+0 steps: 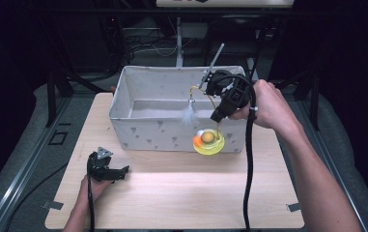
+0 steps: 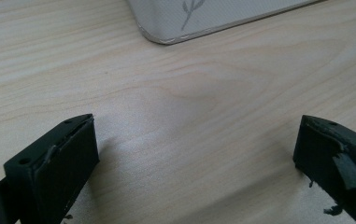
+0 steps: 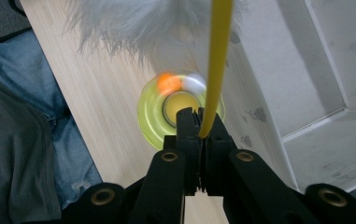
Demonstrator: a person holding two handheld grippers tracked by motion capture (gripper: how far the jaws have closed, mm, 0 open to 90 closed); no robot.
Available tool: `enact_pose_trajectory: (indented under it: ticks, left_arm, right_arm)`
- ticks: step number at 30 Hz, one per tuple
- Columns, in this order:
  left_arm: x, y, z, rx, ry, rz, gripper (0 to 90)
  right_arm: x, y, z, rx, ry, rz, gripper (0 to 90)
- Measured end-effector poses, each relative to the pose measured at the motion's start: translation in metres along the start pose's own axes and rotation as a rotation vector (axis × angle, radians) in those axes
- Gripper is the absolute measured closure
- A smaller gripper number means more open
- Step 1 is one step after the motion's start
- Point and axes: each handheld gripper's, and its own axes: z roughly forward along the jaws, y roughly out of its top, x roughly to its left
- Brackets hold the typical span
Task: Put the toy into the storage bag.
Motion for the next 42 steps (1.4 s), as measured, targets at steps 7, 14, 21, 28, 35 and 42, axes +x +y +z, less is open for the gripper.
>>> enact_pose_trajectory:
  ticks: [7,14,21,28,35,42]
  left_arm:
    - [0.000,0.000,0.000,0.002,0.000,0.002,0.1]
    - [0.000,0.000,0.000,0.001,0.000,0.002,0.0]
    - [0.000,0.000,0.000,0.000,0.001,0.003,0.0]
    - [0.000,0.000,0.000,-0.001,0.001,0.002,0.1]
    - [0.000,0.000,0.000,-0.001,0.001,0.001,0.0]
    - [0.000,0.000,0.000,-0.001,0.001,0.002,0.0]
  right_arm:
    - [-0.002,0.004,-0.012,-0.017,-0.014,0.002,88.3]
    - [-0.005,0.009,-0.019,-0.018,-0.027,0.003,88.3]
    - [-0.010,0.018,-0.027,-0.026,-0.036,0.000,88.3]
    - [-0.017,0.026,-0.034,-0.044,-0.046,0.015,88.3]
    - [-0.028,0.032,-0.040,-0.050,-0.058,0.040,88.4]
    - [-0.040,0.038,-0.045,-0.057,-0.068,0.064,88.4]
